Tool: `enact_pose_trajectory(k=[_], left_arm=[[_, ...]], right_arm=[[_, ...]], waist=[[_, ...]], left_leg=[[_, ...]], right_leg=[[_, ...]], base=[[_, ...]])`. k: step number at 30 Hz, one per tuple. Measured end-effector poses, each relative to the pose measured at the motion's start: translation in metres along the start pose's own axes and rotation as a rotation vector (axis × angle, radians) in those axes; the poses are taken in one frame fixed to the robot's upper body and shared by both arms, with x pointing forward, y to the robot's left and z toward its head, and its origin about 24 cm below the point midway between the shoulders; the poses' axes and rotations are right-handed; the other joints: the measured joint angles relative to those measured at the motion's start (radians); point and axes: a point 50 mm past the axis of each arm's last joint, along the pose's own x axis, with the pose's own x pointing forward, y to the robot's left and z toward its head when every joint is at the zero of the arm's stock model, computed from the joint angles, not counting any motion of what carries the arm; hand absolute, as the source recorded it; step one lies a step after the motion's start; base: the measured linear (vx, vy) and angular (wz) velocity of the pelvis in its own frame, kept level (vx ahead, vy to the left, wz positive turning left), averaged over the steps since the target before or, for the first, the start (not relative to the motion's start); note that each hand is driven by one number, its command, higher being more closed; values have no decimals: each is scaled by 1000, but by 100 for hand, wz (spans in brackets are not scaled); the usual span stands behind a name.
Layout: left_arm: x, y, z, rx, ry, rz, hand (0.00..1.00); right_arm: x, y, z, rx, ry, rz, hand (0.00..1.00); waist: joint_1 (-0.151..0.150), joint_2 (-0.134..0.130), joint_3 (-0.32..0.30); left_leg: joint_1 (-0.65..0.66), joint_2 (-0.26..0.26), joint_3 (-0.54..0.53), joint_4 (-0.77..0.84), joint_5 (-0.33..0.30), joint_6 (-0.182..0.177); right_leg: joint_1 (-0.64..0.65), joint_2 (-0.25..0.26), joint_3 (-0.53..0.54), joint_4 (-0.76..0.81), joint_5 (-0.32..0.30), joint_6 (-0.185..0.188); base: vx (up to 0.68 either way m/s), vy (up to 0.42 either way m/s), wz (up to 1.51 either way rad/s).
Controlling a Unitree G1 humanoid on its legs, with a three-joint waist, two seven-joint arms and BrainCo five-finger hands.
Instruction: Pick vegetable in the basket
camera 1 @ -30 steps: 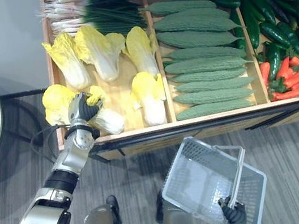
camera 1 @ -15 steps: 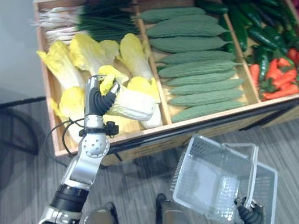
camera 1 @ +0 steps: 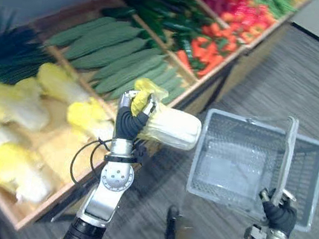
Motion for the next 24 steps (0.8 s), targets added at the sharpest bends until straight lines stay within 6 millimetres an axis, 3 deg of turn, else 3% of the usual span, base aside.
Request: enact_pose_trajectory(k=[1, 3, 5, 6, 7, 9, 13, 14, 15, 16, 19, 24], left_arm=[[-1, -1, -4, -1, 16, -5, 100], [-3, -15, -21, -1, 89, -80, 100], [-6, -29, -27, -1, 116, -164, 100], [-8, -34, -29, -3, 124, -202, 100], [-9, -37, -32, 0, 131, -216, 100], [-12, -50, -34, 1, 136, -289, 100], [-15, -49, -38, 31, 145, -309, 100], [-16, -51, -41, 58, 143, -317, 100], [-17, -53, -45, 96, 149, -313, 100], [-18, -53, -48, 125, 153, -321, 100], [-15, -52, -60, 268, 140, -382, 100], [-5, -51, -74, 502, 83, -493, 100]], right_arm=[[6, 4, 1, -3, -12, 26, 100], [19, 12, 3, -20, -35, 106, 100], [23, 19, 2, -26, -33, 178, 100], [25, 27, 1, -35, -30, 238, 100], [26, 31, 1, -34, -30, 272, 100], [26, 45, 3, -11, -34, 369, 100], [26, 69, 3, 15, -33, 493, 100], [25, 75, 3, 12, -36, 529, 100], [24, 76, 3, 7, -32, 557, 100], [24, 76, 0, 15, -19, 568, 100], [13, 78, -8, 88, 43, 614, 100], [-6, 85, -20, 216, 155, 713, 100]], waist=[[0, -1, 0], [-7, 15, -6], [-10, 33, -16], [-10, 35, -17], [-9, 35, -18], [-5, 35, -18], [15, 39, -22], [24, 46, -26], [27, 81, -44], [30, 74, -47], [2, 26, -78], [-1, 23, -80]], left_leg=[[11, -5, 19, -3, 0, 0], [46, 16, 37, 26, 3, -1], [49, 99, 20, 183, 34, 32], [29, 159, -36, 329, 110, 79], [10, 176, -90, 397, 136, 79], [-137, 125, -351, 494, 77, 24], [-258, -33, -645, 269, 38, 27], [-268, -62, -709, 157, 53, 10], [-273, -71, -773, -43, 211, -12], [-269, -74, -760, -40, 205, -11], [-192, -139, -719, -159, 234, 18], [-148, -178, -682, -245, 248, 33]], right_leg=[[-1, -6, -25, 4, 11, 1], [-21, 56, 37, 1, 36, -1], [-9, 132, 108, -27, 33, -7], [20, 183, 158, -65, 39, -16], [40, 202, 185, -94, 44, -25], [112, 234, 275, -200, 73, -17], [188, 229, 414, -269, 116, 33], [193, 232, 448, -274, 128, 51], [198, 256, 494, -286, 140, 73], [203, 263, 522, -292, 142, 86], [244, 215, 573, -388, 185, 133], [270, 195, 614, -472, 219, 148]], base=[[179, -179, -210], [203, -161, -169], [251, -146, -150], [307, -114, -132], [281, -80, -153], [245, 40, -119], [200, 152, -111], [142, 240, -119], [134, 256, -115], [171, 290, -85], [145, 242, -20], [68, 135, -16]])
